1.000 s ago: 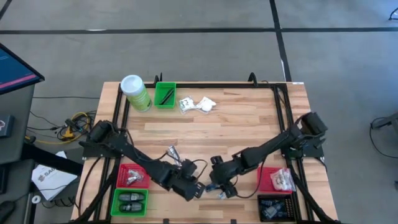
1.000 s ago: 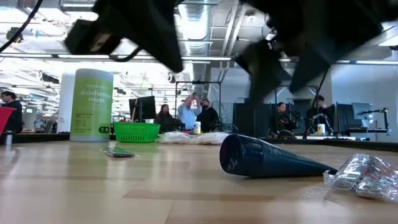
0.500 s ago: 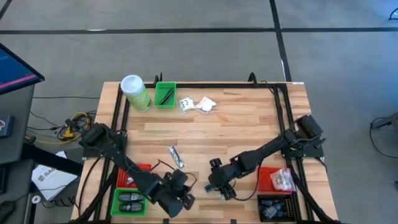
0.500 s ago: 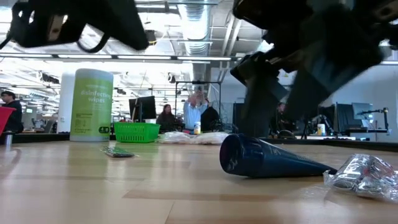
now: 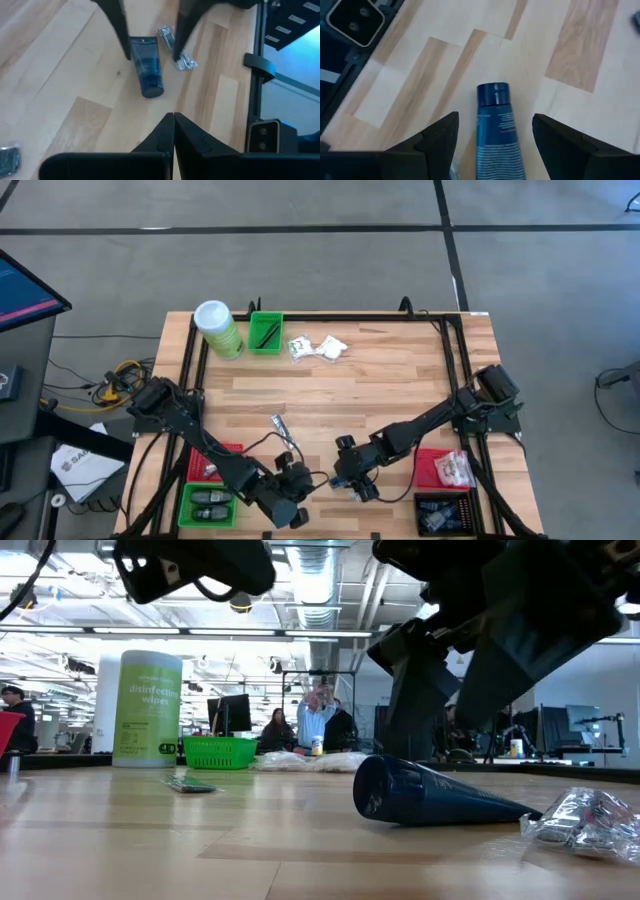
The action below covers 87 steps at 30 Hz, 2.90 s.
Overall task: Pick & Place Travel size toiletries
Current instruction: Put the shave cream into the black bin
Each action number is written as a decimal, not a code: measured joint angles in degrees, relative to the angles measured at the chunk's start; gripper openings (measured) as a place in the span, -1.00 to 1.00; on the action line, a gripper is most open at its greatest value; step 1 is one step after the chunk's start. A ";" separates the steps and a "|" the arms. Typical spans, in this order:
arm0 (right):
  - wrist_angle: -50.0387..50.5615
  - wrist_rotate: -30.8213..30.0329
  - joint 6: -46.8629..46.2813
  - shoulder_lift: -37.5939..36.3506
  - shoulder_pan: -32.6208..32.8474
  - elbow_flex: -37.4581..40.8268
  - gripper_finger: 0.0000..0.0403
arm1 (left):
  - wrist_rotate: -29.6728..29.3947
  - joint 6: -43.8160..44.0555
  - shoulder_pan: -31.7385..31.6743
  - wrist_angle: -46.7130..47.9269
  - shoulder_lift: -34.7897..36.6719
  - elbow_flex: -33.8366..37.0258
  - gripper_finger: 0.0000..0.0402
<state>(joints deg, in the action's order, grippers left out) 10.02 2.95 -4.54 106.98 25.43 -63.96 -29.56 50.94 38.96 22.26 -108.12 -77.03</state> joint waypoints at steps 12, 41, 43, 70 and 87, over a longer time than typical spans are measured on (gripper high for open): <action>-1.59 0.10 -0.63 2.47 0.40 0.09 0.22 | 0.02 -0.16 -0.85 0.00 0.00 0.00 -1.00; -2.62 0.40 -2.99 5.88 0.41 0.04 0.22 | 0.02 0.07 -1.11 0.02 0.00 0.00 -1.00; -2.58 0.35 -2.95 5.86 0.28 0.00 0.22 | 0.02 0.08 -1.11 0.04 0.00 0.00 -1.00; 1.13 -0.03 -0.87 5.73 -0.48 -0.09 -0.04 | -0.18 0.27 -1.11 0.19 0.00 0.00 -1.00; 6.24 0.42 -1.05 4.68 -0.42 -0.09 -0.45 | -0.46 0.35 -1.11 0.19 -0.02 0.00 -1.00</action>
<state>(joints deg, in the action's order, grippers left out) 16.26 3.38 -5.58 111.66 25.02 -64.05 -30.02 51.29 37.85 22.46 -108.14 -77.03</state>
